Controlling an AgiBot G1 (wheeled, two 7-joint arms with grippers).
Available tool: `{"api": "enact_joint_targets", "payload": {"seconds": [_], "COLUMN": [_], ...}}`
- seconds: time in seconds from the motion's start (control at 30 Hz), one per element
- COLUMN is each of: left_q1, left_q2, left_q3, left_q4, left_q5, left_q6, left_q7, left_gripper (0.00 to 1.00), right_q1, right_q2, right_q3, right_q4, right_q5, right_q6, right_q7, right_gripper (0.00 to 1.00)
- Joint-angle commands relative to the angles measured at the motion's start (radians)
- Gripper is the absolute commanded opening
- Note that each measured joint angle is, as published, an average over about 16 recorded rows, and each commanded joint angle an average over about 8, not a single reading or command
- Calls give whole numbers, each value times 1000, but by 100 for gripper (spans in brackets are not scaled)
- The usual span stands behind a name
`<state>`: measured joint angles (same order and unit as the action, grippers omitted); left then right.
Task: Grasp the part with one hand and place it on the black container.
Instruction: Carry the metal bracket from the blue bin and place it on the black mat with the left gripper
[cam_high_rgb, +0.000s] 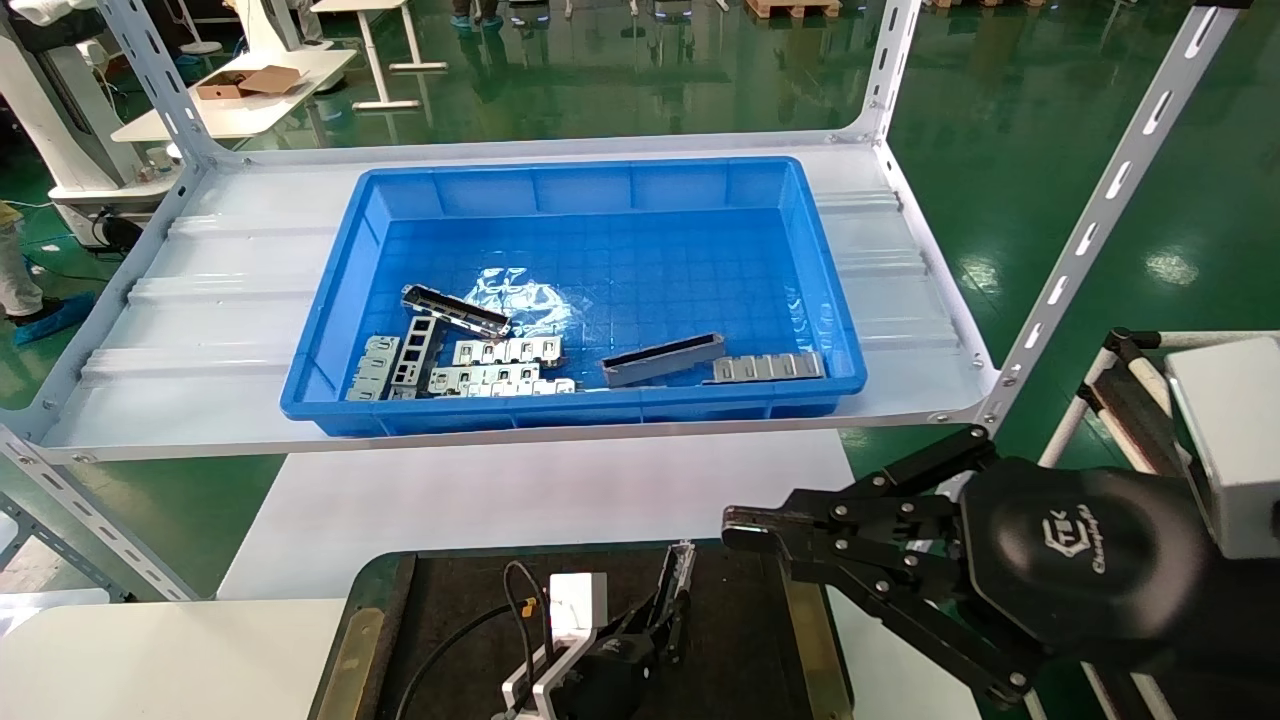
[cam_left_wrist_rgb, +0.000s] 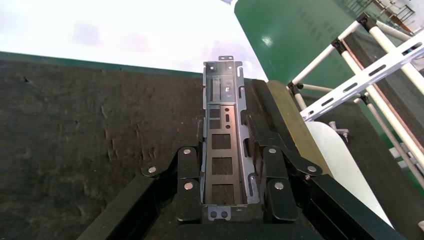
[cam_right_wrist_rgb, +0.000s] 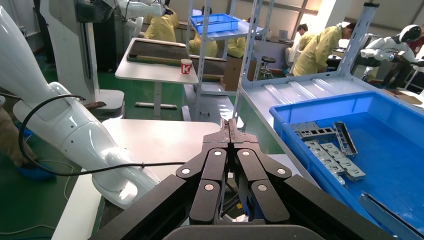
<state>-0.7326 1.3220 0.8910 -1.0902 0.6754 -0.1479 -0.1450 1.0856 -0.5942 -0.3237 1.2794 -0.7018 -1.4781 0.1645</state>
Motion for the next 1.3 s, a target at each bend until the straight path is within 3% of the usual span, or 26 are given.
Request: {"api": "enact_joint_targets", "payload": {"seconds": [0.03, 0.57, 1.3], "left_q1": [-1, 5, -15], "left_q2": [17, 36, 40], "left_q3": [-12, -37, 35], "left_q4": [22, 70, 121], "left_q5": [9, 54, 172], "left_q6": [8, -3, -50], "left_q7": [-3, -84, -256], "left_gripper": [0, 0, 0], "right_q1": [0, 0, 0], "right_q2": [0, 0, 0], "right_q3": [0, -1, -1], "right_q4": [0, 0, 0], "right_q5": [0, 0, 1], "right_q6": [0, 0, 1], "right_q7": [0, 0, -1], "right_gripper": [0, 0, 0]}}
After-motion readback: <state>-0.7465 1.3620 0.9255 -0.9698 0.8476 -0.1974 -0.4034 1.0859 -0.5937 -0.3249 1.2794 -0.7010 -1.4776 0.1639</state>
